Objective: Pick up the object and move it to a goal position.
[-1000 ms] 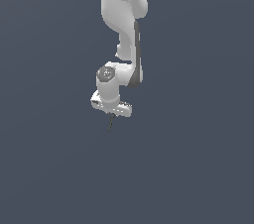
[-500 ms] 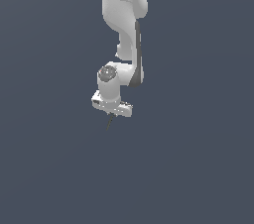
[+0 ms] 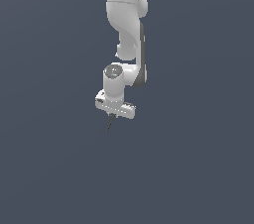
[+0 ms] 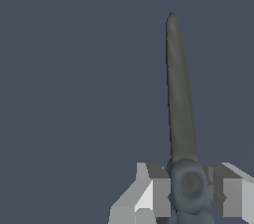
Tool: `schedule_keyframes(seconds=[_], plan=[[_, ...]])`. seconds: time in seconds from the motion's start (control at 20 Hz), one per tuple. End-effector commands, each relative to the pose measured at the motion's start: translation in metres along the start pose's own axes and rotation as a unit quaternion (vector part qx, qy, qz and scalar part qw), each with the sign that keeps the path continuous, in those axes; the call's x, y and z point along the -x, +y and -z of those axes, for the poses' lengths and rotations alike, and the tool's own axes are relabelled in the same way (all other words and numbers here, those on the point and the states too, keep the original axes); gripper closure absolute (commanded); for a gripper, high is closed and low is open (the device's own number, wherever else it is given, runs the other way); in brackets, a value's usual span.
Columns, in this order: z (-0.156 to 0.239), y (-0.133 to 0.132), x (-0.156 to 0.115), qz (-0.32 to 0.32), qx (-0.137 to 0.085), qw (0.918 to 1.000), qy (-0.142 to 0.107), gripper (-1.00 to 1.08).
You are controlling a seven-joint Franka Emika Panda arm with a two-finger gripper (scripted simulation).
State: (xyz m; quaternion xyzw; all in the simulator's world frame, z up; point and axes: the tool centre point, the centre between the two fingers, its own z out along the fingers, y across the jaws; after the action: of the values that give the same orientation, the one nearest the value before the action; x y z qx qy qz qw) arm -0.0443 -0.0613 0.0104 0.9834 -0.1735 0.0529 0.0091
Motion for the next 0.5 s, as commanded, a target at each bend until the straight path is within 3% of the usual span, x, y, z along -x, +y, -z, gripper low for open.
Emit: schedule_keyframes(seconds=[0.0, 0.25, 0.45], plan=[[-0.013, 0.014, -0.033, -0.023, 0.007, 0.9987, 0.045, 1.08], [-0.016, 0.013, -0.058, -0.055, 0.012, 0.9927, 0.107, 1.08], [-0.017, 0.013, -0.081, -0.084, 0.017, 0.9831, 0.162, 1.08]])
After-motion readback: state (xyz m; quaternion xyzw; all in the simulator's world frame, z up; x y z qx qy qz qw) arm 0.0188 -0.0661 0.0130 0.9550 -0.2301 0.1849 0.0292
